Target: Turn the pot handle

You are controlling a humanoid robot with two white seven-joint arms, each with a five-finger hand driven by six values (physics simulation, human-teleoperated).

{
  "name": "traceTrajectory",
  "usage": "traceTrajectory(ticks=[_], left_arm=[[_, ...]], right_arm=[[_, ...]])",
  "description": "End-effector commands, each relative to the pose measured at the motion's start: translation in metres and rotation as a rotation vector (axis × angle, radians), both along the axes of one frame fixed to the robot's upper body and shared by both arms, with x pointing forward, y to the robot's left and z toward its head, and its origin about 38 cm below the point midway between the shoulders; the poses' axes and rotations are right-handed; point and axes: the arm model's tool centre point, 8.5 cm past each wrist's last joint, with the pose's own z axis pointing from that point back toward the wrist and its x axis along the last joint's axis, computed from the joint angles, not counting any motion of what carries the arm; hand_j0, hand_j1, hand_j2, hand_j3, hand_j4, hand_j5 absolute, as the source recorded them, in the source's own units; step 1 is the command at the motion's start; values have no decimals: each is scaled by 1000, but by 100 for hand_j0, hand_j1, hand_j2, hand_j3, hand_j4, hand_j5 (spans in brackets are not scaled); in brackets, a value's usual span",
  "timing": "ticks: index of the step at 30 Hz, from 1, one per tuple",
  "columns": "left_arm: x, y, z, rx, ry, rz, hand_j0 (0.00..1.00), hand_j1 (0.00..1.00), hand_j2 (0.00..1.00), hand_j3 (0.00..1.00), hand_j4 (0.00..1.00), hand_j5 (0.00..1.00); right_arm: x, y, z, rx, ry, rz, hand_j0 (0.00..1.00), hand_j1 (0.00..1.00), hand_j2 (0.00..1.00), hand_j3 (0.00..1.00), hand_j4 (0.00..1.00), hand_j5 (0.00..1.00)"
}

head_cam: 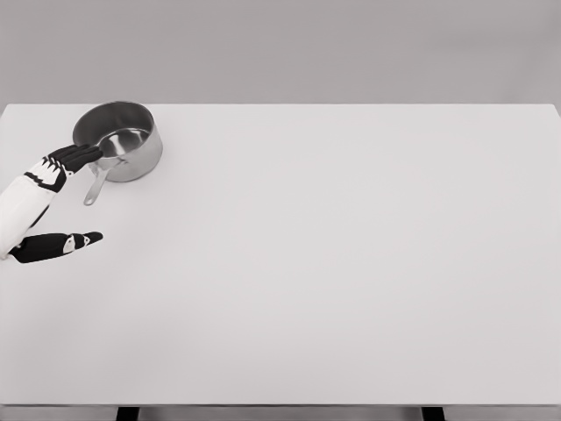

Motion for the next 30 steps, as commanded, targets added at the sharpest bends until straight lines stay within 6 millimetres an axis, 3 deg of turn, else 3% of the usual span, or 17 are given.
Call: traceTrajectory(ticks=[1,7,15,17,21,24,28,30], left_arm=[[0,0,1,-7,-2,0,100,100,100,100,100,100],[7,0,11,5,-35,-3,100,100,100,100,100,100],[10,-8,9,56,2,-52,100,100,100,100,100,100],[18,-10,22,107,19,-117,100,100,100,100,100,100],[32,-40,54,157,197,-473,100,100,100,100,100,100],[43,-58,79,94,158,-564,100,100,100,100,100,100],[39,-87,64,-19,319,-739,100,100,100,100,100,100],[39,-88,67,-59,324,-749,100,100,100,100,100,100]], right_arm=[[0,0,0,0,0,0,100,100,100,100,100,100],[0,0,0,1,1,0,100,100,100,100,100,100],[0,0,0,0,0,0,100,100,100,100,100,100],[0,0,0,0,0,0,100,100,100,100,100,100],[0,0,0,0,0,0,100,100,100,100,100,100],[0,0,0,1,1,0,100,100,100,100,100,100],[0,0,0,0,0,0,100,100,100,100,100,100],[0,0,0,0,0,0,100,100,100,100,100,100]])
